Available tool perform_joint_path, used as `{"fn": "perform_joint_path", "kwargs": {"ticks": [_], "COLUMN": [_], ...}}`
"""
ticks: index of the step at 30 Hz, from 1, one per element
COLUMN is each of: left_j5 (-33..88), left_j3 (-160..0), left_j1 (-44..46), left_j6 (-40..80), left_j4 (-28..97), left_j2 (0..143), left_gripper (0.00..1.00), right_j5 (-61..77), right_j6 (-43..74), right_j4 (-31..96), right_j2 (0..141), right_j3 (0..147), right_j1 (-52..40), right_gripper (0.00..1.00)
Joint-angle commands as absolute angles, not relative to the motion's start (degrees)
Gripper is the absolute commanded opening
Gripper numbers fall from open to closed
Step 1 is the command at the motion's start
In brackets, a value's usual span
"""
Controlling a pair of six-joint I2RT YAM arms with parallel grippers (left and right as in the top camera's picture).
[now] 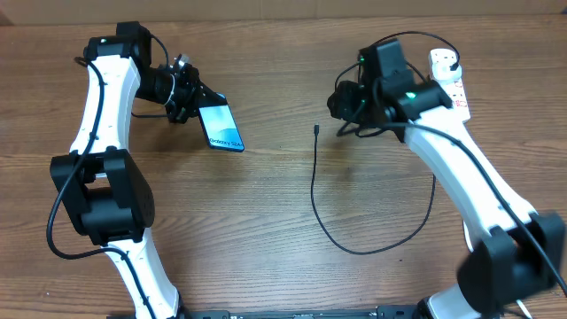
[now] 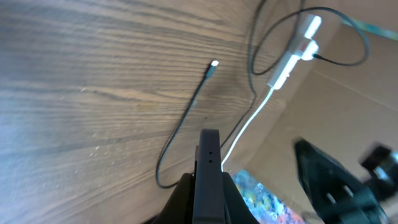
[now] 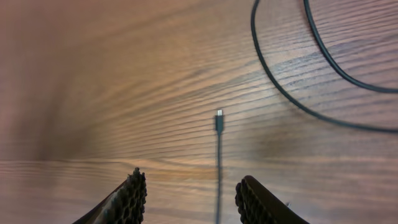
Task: Plug charger to phone and switch on socket
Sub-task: 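Move the right gripper over the black cable's USB-C plug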
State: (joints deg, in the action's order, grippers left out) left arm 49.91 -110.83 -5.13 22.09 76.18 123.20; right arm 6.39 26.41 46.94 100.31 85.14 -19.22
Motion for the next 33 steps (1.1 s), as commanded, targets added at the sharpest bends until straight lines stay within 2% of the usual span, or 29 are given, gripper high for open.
{"fn": "perform_joint_path", "kwargs": {"ticks": [1, 8, 14, 22, 28, 33], "left_j5": [54.72, 54.74, 52.14, 49.91, 41.82, 40.25], "left_j3": [-111.70, -111.70, -111.70, -111.70, -111.70, -111.70], "left_j1": [-4.86, -4.86, -4.86, -3.64, -3.64, -4.05], "left_j6": [21.91, 32.60, 35.48, 36.82, 48.69, 50.39], "left_j4": [75.57, 70.85, 68.03, 68.97, 68.79, 66.96], "left_j2": [123.22, 123.22, 123.22, 123.22, 123.22, 123.24], "left_gripper": [0.04, 0.04, 0.04, 0.04, 0.04, 0.04], "right_j5": [5.32, 5.28, 5.15, 5.17, 5.26, 6.68], "right_j6": [19.77, 14.87, 14.90, 14.90, 14.94, 14.90], "right_j4": [46.61, 42.50, 39.22, 38.83, 37.85, 37.74], "right_j2": [106.21, 111.39, 112.55, 116.77, 118.39, 119.96], "right_j3": [86.72, 86.56, 85.56, 85.56, 85.56, 85.56], "right_j1": [-19.55, -19.53, -19.53, -19.55, -19.55, -19.55], "right_gripper": [0.47, 0.54, 0.45, 0.42, 0.34, 0.31]}}
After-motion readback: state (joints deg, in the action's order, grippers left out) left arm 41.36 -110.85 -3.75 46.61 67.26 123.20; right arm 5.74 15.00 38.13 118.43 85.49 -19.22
